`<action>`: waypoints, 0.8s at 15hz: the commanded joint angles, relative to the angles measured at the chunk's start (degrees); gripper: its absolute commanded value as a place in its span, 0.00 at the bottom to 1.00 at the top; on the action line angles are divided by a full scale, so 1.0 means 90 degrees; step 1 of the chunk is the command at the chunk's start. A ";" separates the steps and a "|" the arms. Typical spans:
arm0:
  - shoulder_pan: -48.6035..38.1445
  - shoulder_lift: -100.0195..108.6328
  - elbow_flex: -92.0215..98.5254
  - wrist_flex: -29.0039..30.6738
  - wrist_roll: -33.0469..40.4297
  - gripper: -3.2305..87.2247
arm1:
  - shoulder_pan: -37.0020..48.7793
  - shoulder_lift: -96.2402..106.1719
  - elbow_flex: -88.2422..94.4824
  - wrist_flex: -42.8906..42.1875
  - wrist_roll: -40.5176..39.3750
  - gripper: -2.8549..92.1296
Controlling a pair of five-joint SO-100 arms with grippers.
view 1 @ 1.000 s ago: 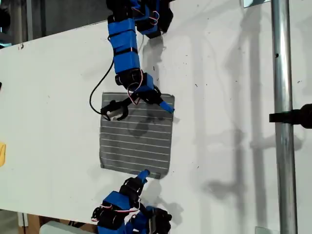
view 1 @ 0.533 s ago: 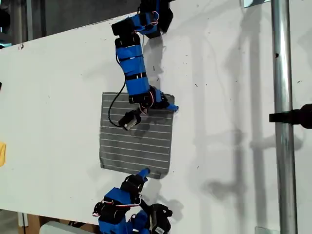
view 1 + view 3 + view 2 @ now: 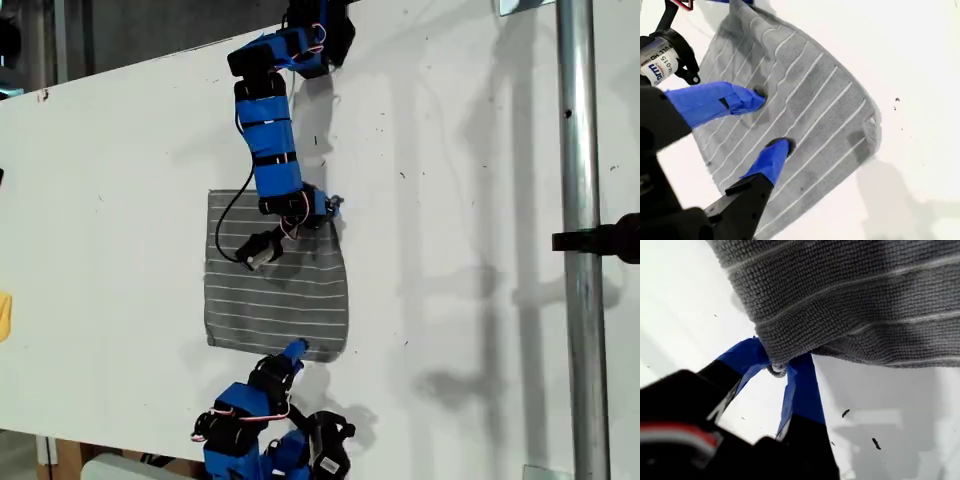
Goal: Grasp corners of a towel and fold twice.
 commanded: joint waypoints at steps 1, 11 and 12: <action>0.0186 0.0049 0.0391 -0.0605 -0.0029 0.29 | -0.0068 0.0215 -0.0313 -0.0107 0.0059 0.03; 0.0273 -0.0674 0.4775 -0.4482 -0.0996 0.27 | -0.0264 0.0596 -0.0303 -0.0156 0.0332 0.03; 0.0381 -0.1162 0.4482 -0.4326 -0.1143 0.28 | -0.0273 0.0635 -0.0303 -0.0156 0.0352 0.03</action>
